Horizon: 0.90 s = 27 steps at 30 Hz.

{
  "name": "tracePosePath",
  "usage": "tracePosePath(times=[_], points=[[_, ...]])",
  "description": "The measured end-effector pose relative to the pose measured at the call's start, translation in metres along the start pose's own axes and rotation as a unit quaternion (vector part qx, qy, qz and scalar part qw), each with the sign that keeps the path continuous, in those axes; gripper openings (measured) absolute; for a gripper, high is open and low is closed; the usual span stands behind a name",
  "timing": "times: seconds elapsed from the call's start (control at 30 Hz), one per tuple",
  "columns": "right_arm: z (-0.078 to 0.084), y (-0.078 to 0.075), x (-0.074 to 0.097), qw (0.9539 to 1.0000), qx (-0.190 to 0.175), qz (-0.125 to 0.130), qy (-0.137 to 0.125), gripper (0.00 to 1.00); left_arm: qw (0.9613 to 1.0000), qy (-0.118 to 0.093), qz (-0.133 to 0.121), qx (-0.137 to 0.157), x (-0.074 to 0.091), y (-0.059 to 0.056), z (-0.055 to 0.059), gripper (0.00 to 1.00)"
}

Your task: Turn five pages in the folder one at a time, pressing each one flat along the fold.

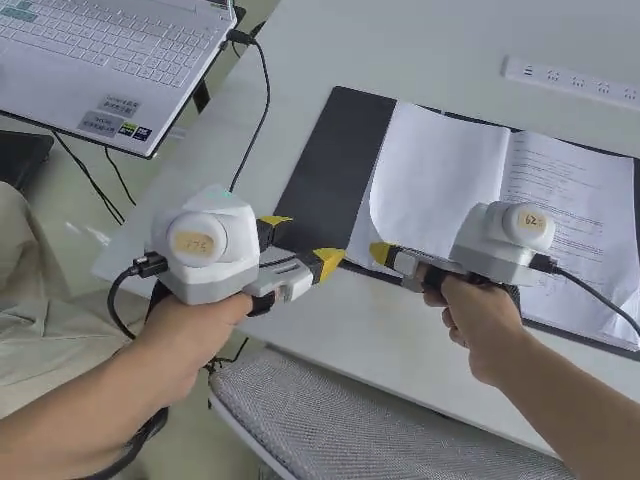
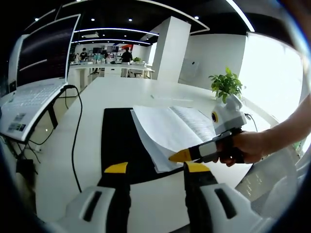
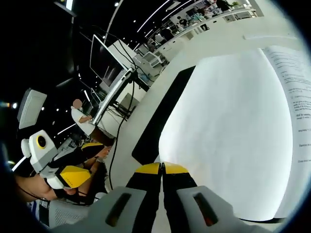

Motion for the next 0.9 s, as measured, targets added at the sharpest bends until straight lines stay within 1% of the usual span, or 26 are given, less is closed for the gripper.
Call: tracePosePath(times=[0.23,0.33,0.37,0.47,0.5,0.57,0.63,0.67,0.7,0.77,0.8,0.9], points=[[0.008,-0.005,-0.005,1.0000,-0.005,0.004,0.006,0.00,1.0000,0.002,-0.006,0.002,0.002,0.005,0.001,0.43],[0.014,-0.006,-0.007,0.9998,-0.015,0.002,0.014,0.07,1.0000,0.003,-0.008,0.001,0.004,0.005,0.001,0.43],[0.016,-0.004,-0.007,0.9998,-0.017,-0.004,0.013,0.08,1.0000,0.004,-0.009,0.002,0.004,0.005,0.001,0.43],[0.017,-0.003,-0.006,0.9998,-0.017,-0.004,0.011,0.06,0.9999,0.005,-0.009,0.000,0.005,0.005,0.001,0.43],[0.019,-0.001,-0.005,0.9995,-0.026,-0.009,0.014,0.06,0.9999,0.006,-0.009,0.002,0.004,0.004,0.001,0.43],[0.020,0.001,-0.004,0.9996,-0.023,-0.012,0.012,0.06,0.9999,0.008,-0.007,-0.002,0.003,0.003,0.001,0.43],[0.021,0.004,-0.004,0.9992,-0.034,-0.019,0.011,0.07,0.9999,0.010,-0.006,-0.001,0.001,0.003,0.002,0.43],[0.021,0.005,-0.002,0.9992,-0.032,-0.019,0.013,0.07,0.9999,0.010,-0.004,-0.002,-0.001,0.002,0.002,0.43],[0.020,0.008,0.001,0.9992,-0.032,-0.024,0.008,0.07,0.9999,0.011,-0.003,-0.003,-0.003,0.002,0.002,0.42],[0.019,0.010,0.006,0.9989,-0.037,-0.027,0.008,0.07,0.9999,0.012,0.000,-0.002,-0.008,0.003,0.002,0.42],[0.016,0.012,0.011,0.9990,-0.032,-0.031,0.002,0.06,0.9999,0.012,0.002,-0.003,-0.012,0.003,0.002,0.41],[0.010,0.010,0.023,0.9987,-0.037,-0.032,-0.010,0.07,0.9999,0.013,0.007,-0.008,-0.024,0.004,0.004,0.38]])
Point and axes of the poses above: the centre of the closed fingertips' face, and the gripper's own axes: x roughly backward along the fingers, y roughly to its left, z roughly out of its underside, the point moved 4 cm from there along x, roughly backward along the fingers, and after that the axes turned 11 degrees about -y, right-handed, at the moved point
